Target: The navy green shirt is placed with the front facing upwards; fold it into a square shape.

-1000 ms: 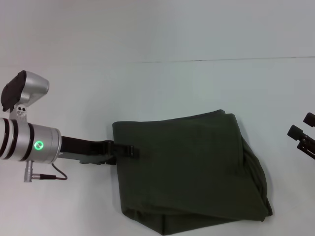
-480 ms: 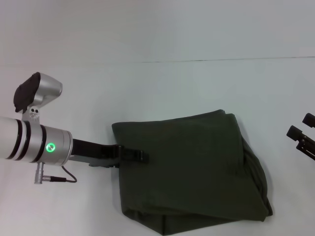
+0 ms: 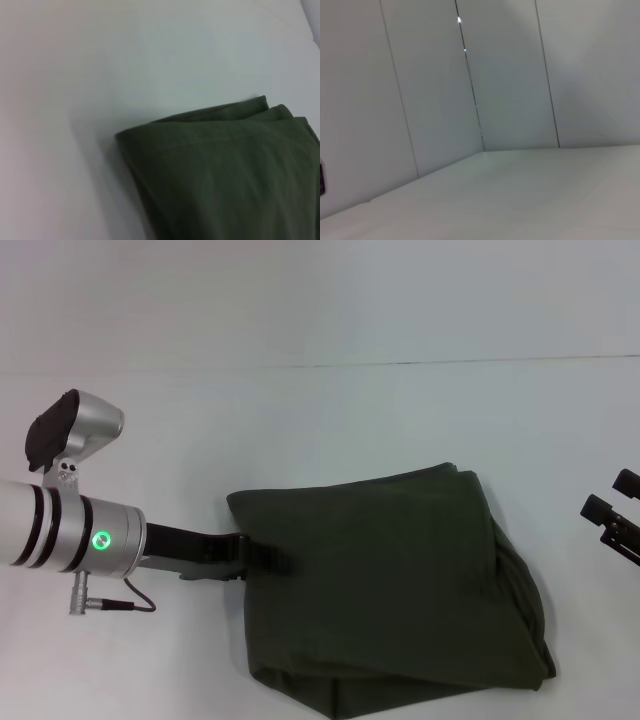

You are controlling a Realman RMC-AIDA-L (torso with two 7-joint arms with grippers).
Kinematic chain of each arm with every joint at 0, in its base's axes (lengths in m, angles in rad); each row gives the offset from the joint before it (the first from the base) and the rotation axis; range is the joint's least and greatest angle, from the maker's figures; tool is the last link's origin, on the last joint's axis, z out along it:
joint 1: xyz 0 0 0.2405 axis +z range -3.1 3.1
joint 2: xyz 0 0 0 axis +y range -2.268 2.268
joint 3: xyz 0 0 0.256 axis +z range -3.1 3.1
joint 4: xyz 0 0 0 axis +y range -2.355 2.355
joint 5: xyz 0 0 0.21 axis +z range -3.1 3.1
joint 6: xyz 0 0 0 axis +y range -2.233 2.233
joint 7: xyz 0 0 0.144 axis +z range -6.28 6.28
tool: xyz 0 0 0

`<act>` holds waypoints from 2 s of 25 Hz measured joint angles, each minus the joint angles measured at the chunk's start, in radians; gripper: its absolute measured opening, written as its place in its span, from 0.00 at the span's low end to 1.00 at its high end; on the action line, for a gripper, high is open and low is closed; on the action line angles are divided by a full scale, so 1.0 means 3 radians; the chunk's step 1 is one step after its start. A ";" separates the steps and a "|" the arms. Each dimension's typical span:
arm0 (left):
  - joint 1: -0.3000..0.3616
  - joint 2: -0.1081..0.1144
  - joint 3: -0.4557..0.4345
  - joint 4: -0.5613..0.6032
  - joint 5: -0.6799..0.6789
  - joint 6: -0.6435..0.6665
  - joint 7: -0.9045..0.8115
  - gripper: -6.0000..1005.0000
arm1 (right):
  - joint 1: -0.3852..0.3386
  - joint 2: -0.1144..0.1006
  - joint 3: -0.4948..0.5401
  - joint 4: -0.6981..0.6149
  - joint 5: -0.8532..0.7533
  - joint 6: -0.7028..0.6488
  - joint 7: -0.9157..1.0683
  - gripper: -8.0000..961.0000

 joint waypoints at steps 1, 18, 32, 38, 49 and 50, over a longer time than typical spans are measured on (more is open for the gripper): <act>0.0000 0.0000 0.0000 0.0000 0.0006 -0.0001 0.0003 0.79 | 0.0002 0.0000 0.0000 0.0000 0.0000 0.0000 0.0000 0.69; 0.0007 0.0003 -0.0002 0.0047 0.0010 -0.0109 0.0055 0.08 | 0.0014 0.0005 0.0000 0.0002 0.0000 -0.0016 0.0000 0.69; 0.0020 0.0013 -0.0061 0.0113 0.0004 -0.0701 0.0056 0.08 | 0.0079 0.0010 -0.0007 0.0100 0.0004 -0.0023 0.0000 0.69; 0.0162 0.0022 -0.0157 0.0127 0.0009 -0.0656 0.0057 0.07 | 0.0117 0.0010 -0.0010 0.0127 0.0001 -0.0023 0.0000 0.69; 0.0313 -0.0022 -0.0395 0.0253 -0.0020 -0.0329 0.0204 0.10 | 0.0157 0.0010 -0.0047 0.0158 -0.0005 0.0004 -0.0004 0.69; 0.0315 -0.0023 -0.0395 0.0261 -0.0022 -0.0296 0.0238 0.12 | 0.0159 0.0010 -0.0071 0.0161 -0.0005 0.0010 -0.0024 0.69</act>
